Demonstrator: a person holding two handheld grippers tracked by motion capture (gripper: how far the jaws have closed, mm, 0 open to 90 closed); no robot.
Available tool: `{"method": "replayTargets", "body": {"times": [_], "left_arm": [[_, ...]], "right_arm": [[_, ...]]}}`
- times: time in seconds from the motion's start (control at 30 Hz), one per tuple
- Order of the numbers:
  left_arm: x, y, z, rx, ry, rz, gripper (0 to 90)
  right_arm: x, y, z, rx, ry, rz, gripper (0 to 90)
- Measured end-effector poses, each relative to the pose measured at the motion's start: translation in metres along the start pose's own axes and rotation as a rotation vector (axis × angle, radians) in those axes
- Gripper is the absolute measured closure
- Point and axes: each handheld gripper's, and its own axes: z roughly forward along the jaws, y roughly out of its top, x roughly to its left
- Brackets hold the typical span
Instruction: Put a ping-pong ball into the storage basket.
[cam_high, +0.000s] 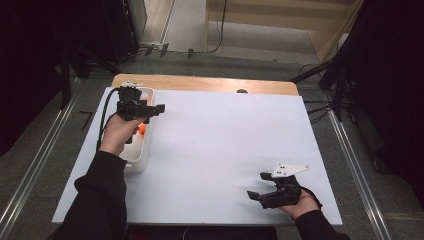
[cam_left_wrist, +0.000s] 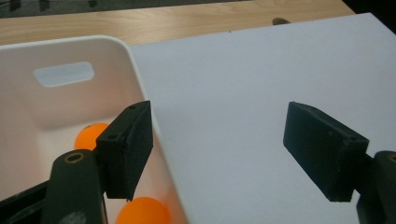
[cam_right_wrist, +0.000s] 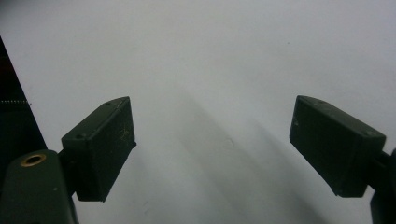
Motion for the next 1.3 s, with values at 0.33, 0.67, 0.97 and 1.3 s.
{"method": "replayTargets", "body": {"times": [0.33, 0.67, 0.97, 1.3], "left_arm": [[-0.016, 0.001, -0.004, 0.021, -0.088, 0.047, 24.3], [-0.03, -0.001, -0.003, 0.046, -0.125, 0.095, 24.3], [-0.043, -0.005, -0.003, 0.055, -0.167, 0.136, 24.3], [-0.054, -0.012, -0.008, 0.068, -0.195, 0.181, 24.3]], "right_arm": [[0.001, 0.0, 0.0, 0.005, -0.003, -0.006, 12.6], [0.001, 0.0, 0.0, 0.006, -0.002, -0.011, 12.6], [0.002, 0.0, 0.0, 0.004, -0.002, -0.012, 12.6], [0.002, 0.0, -0.001, 0.003, -0.001, -0.01, 12.6]]}}
